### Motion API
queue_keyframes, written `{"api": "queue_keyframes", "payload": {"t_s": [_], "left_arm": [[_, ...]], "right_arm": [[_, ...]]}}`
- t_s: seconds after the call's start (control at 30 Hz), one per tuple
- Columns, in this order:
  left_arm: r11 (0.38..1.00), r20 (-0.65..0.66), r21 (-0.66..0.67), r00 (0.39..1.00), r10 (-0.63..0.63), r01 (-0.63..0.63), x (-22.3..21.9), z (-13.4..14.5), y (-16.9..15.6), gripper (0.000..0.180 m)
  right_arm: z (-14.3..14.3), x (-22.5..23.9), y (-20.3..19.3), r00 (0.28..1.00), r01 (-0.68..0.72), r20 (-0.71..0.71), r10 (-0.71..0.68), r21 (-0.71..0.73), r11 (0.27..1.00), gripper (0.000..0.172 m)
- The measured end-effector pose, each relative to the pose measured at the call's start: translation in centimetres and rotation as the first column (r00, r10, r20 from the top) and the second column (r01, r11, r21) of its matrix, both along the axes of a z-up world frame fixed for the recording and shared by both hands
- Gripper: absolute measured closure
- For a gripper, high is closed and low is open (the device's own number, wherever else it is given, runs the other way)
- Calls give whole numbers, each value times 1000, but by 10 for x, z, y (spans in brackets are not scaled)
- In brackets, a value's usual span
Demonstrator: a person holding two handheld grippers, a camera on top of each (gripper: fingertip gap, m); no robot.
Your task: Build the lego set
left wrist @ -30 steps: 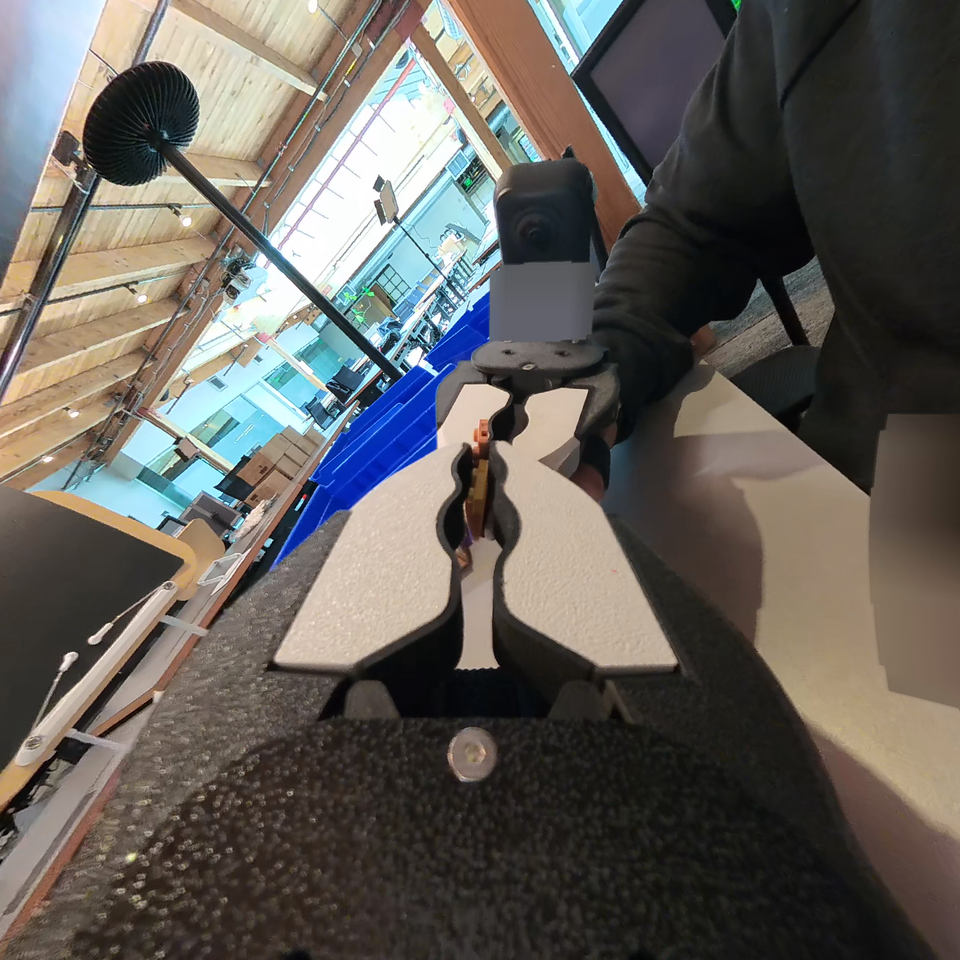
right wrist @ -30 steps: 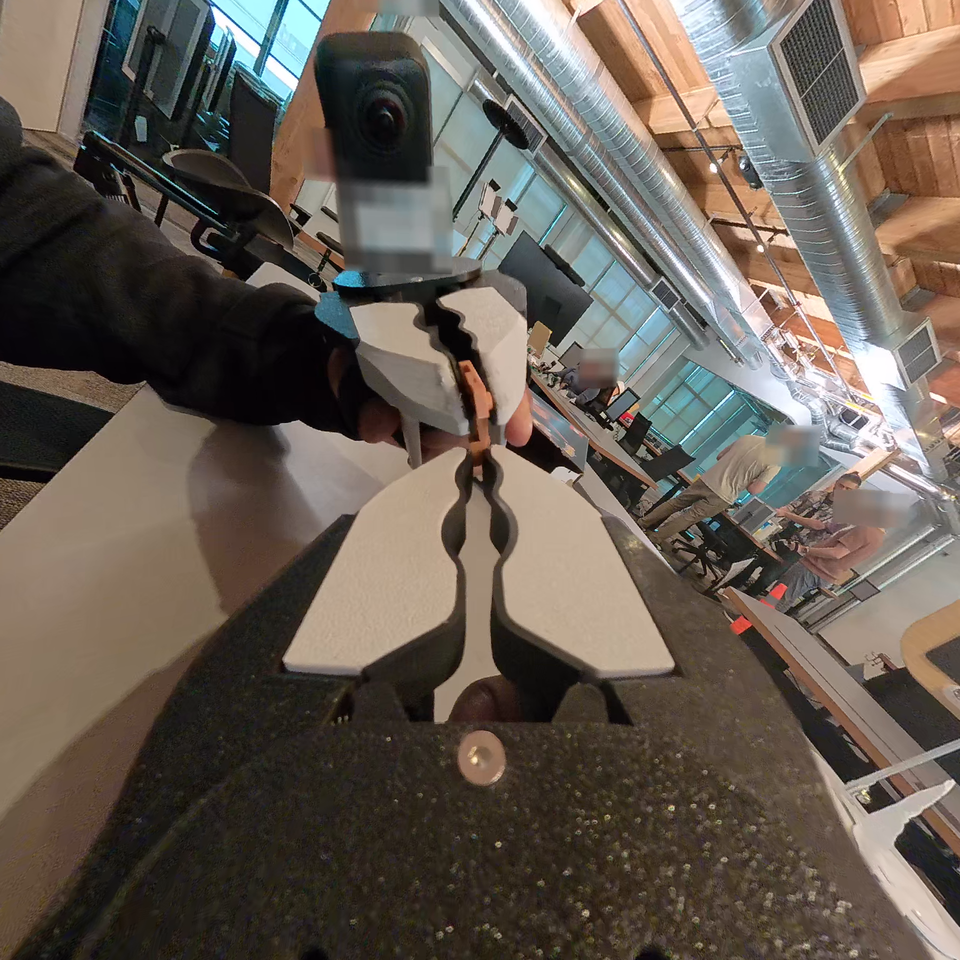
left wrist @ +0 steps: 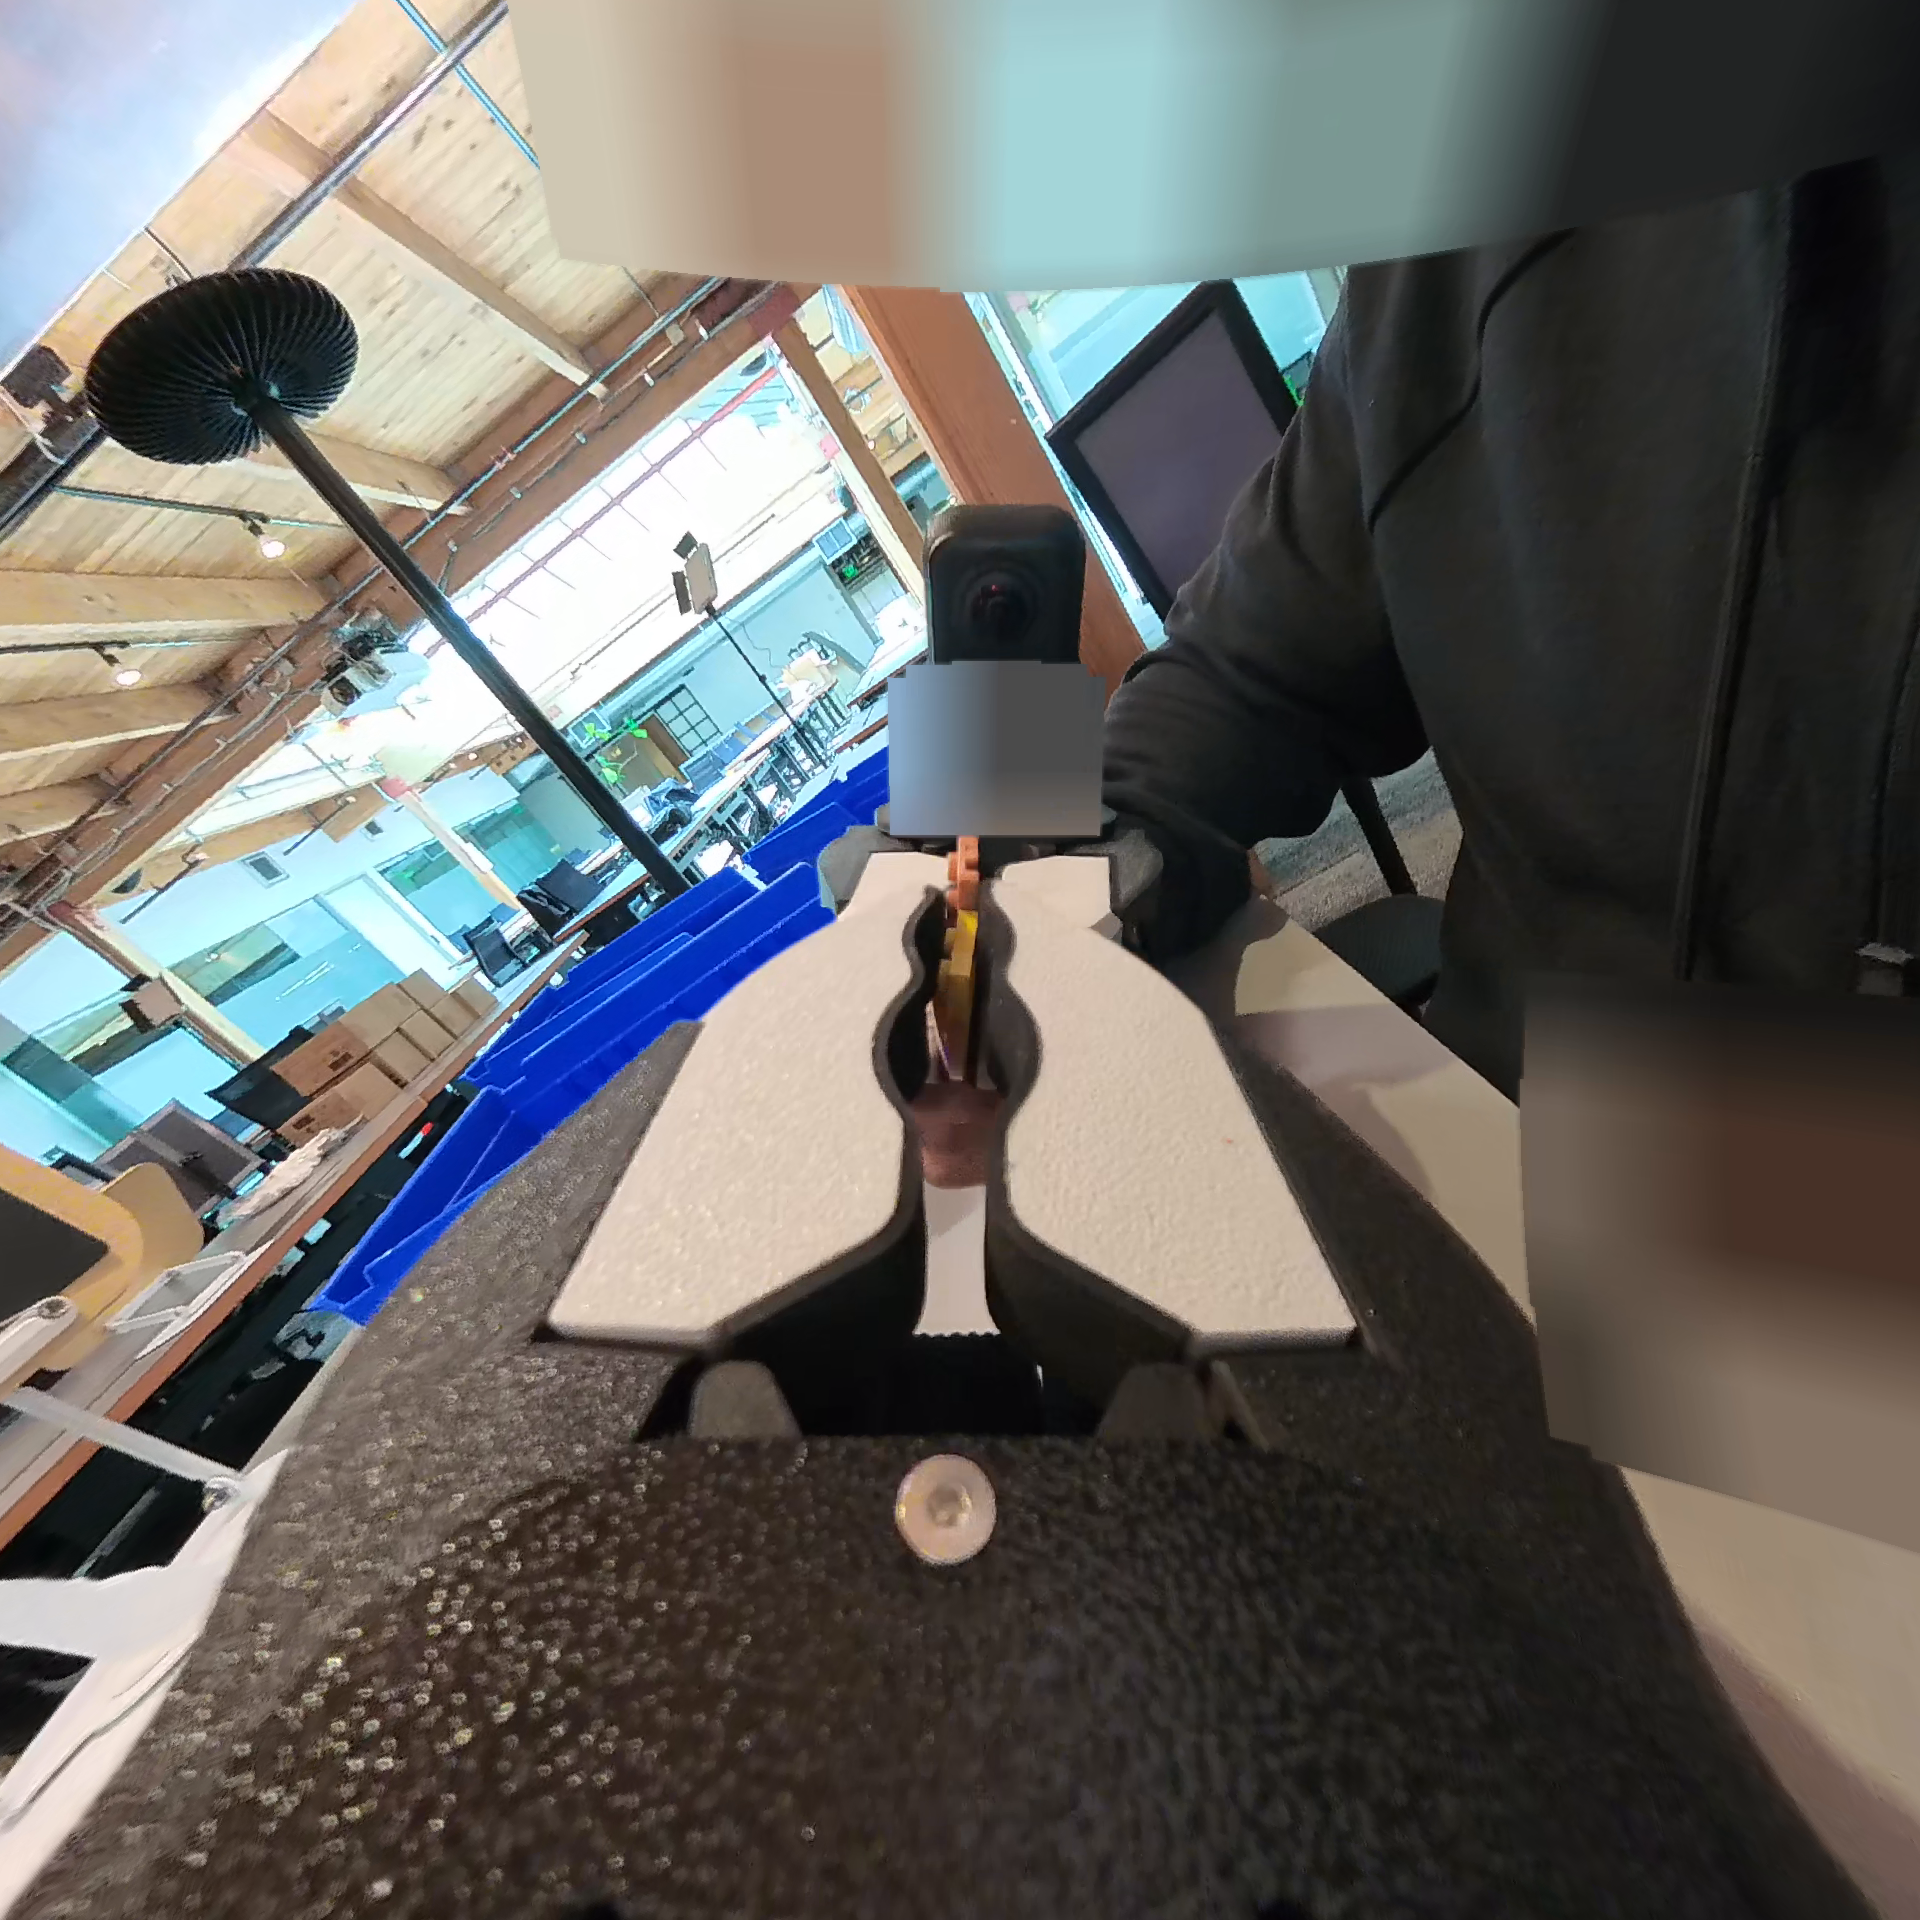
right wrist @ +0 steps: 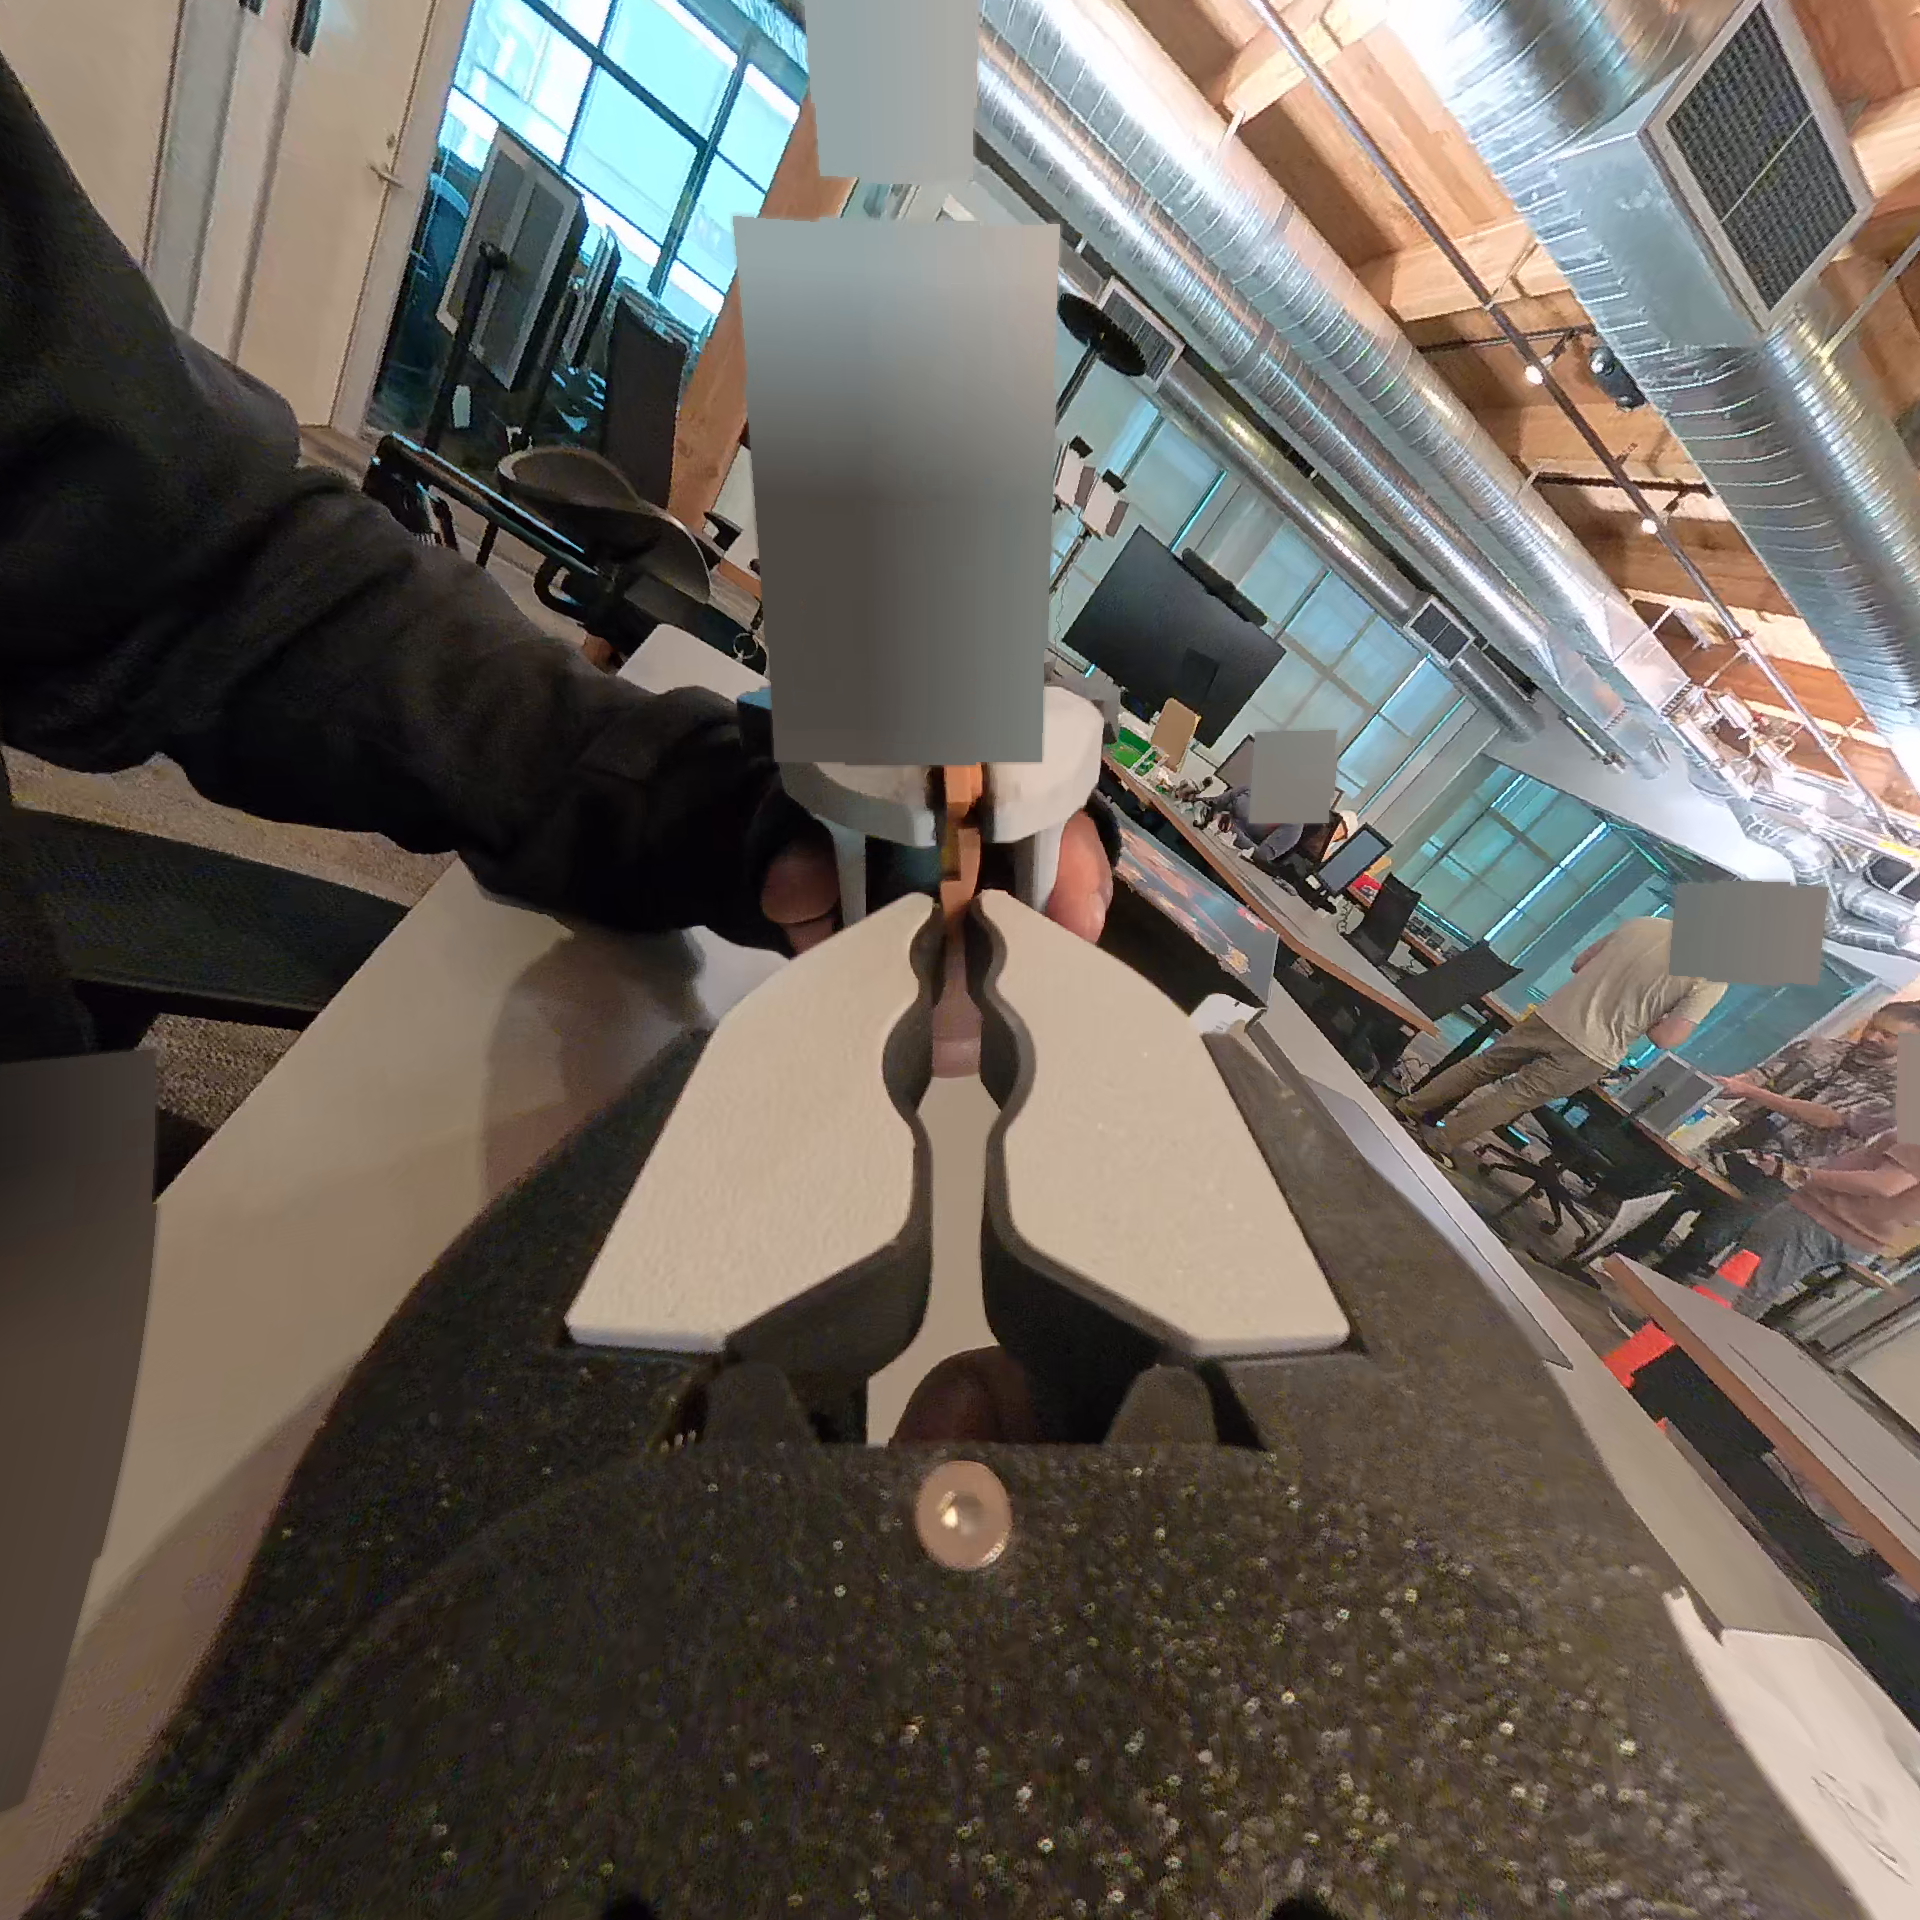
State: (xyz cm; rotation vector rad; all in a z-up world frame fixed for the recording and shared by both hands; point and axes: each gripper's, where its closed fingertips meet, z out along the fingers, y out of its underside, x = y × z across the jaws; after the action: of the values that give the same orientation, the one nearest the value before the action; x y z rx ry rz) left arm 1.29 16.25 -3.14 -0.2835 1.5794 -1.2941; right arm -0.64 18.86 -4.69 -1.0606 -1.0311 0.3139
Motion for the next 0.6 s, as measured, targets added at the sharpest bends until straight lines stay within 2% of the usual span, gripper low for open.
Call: {"api": "queue_keyframes", "payload": {"t_s": [0.17, 0.33, 0.6], "left_arm": [[1000, 19, -23, 1000, -20, 20, -1, 3, -1, 175], [998, 61, 54, 997, 36, -39, 1, 3, 1, 175], [977, 89, 159, 988, 126, -139, 3, 1, 8, 175]], "right_arm": [[2, -2, -1, 999, -21, -38, 20, -2, 1000, 169], [3, 0, 2, 999, 18, -27, -17, 25, 1000, 168], [-5, 7, 4, 986, 96, 122, -116, 159, 983, 156]]}}
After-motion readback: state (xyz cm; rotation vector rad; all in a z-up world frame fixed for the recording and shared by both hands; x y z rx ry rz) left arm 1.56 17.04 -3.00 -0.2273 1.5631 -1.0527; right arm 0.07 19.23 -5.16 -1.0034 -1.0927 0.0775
